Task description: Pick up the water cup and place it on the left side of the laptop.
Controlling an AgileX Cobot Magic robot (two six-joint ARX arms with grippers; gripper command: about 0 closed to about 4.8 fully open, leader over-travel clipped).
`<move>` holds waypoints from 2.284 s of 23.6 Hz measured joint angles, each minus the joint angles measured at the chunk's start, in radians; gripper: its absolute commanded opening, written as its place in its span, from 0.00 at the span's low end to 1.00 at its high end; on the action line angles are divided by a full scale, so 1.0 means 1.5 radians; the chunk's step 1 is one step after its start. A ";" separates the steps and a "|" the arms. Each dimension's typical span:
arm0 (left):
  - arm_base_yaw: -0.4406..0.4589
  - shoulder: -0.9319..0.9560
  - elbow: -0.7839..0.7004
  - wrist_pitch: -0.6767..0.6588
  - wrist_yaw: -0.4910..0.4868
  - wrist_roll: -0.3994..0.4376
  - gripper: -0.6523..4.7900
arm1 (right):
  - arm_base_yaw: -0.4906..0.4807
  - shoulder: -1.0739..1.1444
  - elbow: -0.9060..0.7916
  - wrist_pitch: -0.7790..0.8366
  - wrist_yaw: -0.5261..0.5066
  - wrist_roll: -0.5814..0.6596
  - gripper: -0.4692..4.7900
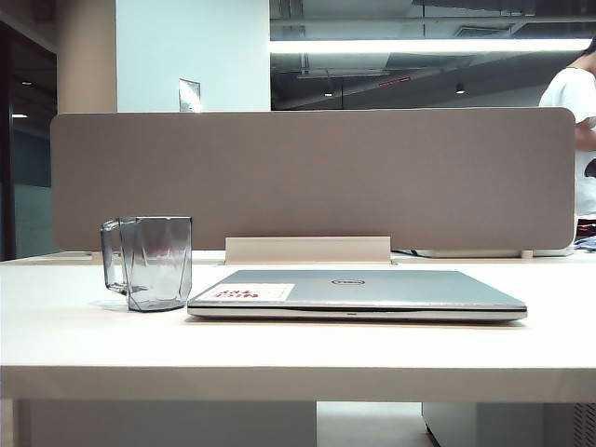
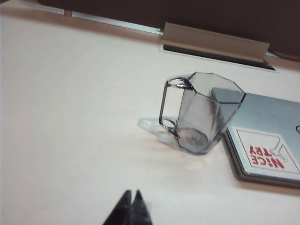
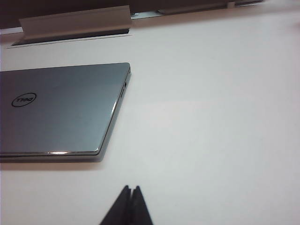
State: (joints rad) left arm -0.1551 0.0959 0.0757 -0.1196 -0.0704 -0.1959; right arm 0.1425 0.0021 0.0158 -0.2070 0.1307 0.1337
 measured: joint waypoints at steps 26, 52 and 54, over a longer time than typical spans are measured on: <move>0.075 -0.062 -0.047 0.042 0.020 0.128 0.11 | 0.000 0.000 0.000 0.000 0.000 0.000 0.08; 0.075 -0.062 -0.047 0.083 0.047 0.131 0.11 | 0.000 0.000 0.000 0.000 0.000 0.000 0.08; 0.075 -0.062 -0.047 0.083 0.047 0.131 0.11 | -0.004 0.000 0.000 0.000 -0.001 0.000 0.08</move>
State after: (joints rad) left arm -0.0425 0.0036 0.0048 0.0044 -0.0002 0.0002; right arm 0.1360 0.0021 0.0154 -0.2070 0.1291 0.1337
